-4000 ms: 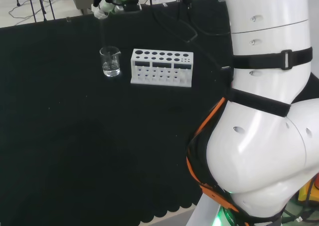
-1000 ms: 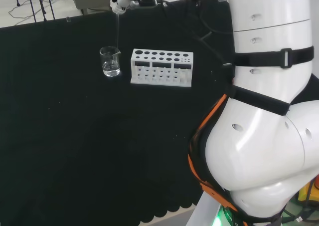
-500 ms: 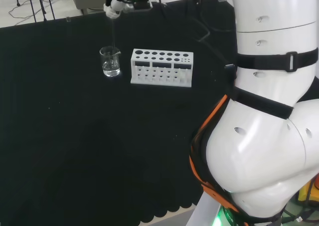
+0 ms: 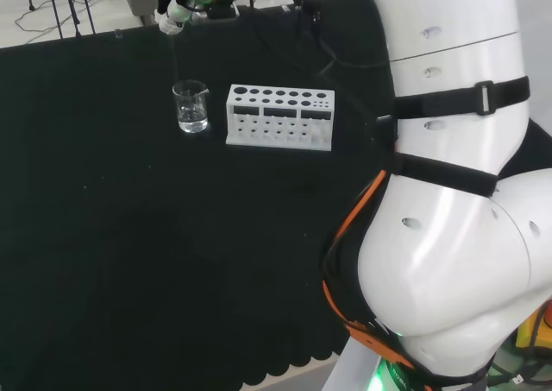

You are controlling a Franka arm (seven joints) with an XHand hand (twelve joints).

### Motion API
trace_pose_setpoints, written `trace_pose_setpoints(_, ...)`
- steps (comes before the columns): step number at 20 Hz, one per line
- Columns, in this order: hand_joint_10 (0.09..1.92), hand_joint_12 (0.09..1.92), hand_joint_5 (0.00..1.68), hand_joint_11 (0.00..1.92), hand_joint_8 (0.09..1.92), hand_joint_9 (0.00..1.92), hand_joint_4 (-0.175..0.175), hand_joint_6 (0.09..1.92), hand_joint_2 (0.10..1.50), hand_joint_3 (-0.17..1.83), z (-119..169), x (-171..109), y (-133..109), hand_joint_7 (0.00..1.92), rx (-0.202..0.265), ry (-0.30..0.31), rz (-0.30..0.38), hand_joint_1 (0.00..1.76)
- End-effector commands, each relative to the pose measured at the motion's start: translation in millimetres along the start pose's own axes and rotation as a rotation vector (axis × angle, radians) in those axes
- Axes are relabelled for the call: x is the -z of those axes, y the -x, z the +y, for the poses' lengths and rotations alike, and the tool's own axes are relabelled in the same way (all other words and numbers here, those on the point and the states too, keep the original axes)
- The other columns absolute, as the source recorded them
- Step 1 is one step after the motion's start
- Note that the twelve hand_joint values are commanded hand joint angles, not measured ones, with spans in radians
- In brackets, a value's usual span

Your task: Stir in the beaker to the left of the white test tube rack with the glass rod.

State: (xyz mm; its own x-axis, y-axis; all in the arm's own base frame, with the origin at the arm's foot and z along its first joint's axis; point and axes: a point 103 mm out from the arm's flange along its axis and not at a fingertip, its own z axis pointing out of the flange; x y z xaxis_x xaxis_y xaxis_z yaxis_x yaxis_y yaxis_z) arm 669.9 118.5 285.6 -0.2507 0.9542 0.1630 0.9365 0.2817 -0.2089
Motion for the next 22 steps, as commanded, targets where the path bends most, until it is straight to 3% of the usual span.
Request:
trace_pose_setpoints(1, 0.64, 0.78, 1.31, 1.20, 1.03, 1.73, -0.175, 0.09, 1.02, 0.03, -2, 2, 26, 1.16, -0.036, -0.017, 0.002, 1.30)
trace_pose_setpoints(6, 0.64, 0.78, 1.31, 1.20, 1.03, 1.73, -0.175, 0.09, 1.02, 0.03, -21, 11, 41, 1.16, -0.072, -0.007, -0.005, 1.30)
trace_pose_setpoints(11, 0.64, 0.78, 1.31, 1.20, 1.03, 1.73, -0.175, 0.09, 1.02, 0.03, -32, 15, 35, 1.16, -0.086, -0.002, -0.015, 1.30)
trace_pose_setpoints(22, 0.64, 0.78, 1.31, 1.20, 1.03, 1.73, -0.175, 0.09, 1.02, 0.03, -56, 18, 13, 1.16, -0.034, 0.034, -0.010, 1.30)
